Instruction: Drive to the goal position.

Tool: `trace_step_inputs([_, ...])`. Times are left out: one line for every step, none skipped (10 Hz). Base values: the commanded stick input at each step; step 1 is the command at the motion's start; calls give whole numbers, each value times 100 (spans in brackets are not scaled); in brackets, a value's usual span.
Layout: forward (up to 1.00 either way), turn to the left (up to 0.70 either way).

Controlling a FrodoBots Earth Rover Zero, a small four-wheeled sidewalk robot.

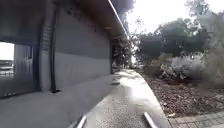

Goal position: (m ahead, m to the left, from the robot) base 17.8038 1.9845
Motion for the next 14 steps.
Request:
trace_step_inputs([49, -45])
trace_step_inputs([49, -37])
trace_step_inputs([49, -29])
trace_step_inputs([49, -16])
trace_step_inputs([49, -4])
trace_step_inputs([49, -14])
trace_step_inputs([49, -33])
trace_step_inputs([49, -48])
trace_step_inputs([49, -45])
trace_step_inputs([49, -42])
trace_step_inputs([49, -49])
trace_step_inputs([49, -49])
trace_step_inputs([49, 0])
trace_step_inputs([49, 0])
